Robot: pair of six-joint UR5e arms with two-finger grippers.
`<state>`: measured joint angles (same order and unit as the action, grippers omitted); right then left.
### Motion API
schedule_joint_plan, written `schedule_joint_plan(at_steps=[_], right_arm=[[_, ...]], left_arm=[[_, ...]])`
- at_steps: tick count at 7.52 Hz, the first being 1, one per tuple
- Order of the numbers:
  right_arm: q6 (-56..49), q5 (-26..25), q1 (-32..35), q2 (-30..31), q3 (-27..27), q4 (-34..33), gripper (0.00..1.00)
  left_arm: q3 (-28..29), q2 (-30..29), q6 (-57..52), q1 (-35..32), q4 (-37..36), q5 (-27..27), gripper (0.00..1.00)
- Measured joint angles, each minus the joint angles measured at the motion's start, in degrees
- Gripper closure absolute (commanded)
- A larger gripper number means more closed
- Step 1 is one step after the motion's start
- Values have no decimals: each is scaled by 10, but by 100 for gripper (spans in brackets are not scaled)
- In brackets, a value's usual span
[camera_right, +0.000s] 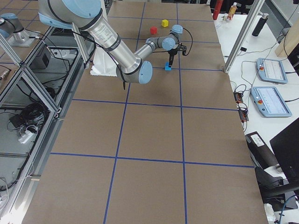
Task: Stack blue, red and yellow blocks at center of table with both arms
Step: 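Carry the blue cube with the right gripper to the table center, then open the right gripper and raise it away from the blue cube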
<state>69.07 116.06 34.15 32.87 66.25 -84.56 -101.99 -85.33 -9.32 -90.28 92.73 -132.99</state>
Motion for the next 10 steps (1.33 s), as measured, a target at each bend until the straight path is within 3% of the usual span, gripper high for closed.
schedule_joint_plan(at_steps=[3, 6, 8, 10], right_arm=[[-1, -3, 9, 10, 35, 2, 0], [-37, 34, 85, 105, 165, -1, 0], [-142, 47, 151, 193, 222, -1, 0], [-266, 73, 218, 270, 256, -1, 0]], left_arm=[[-4, -4, 9, 0, 0, -2, 0], [-100, 12, 218, 54, 9, -3, 0], [-143, 78, 417, 129, 127, 9, 2], [-148, 165, 498, 221, 315, 51, 4]])
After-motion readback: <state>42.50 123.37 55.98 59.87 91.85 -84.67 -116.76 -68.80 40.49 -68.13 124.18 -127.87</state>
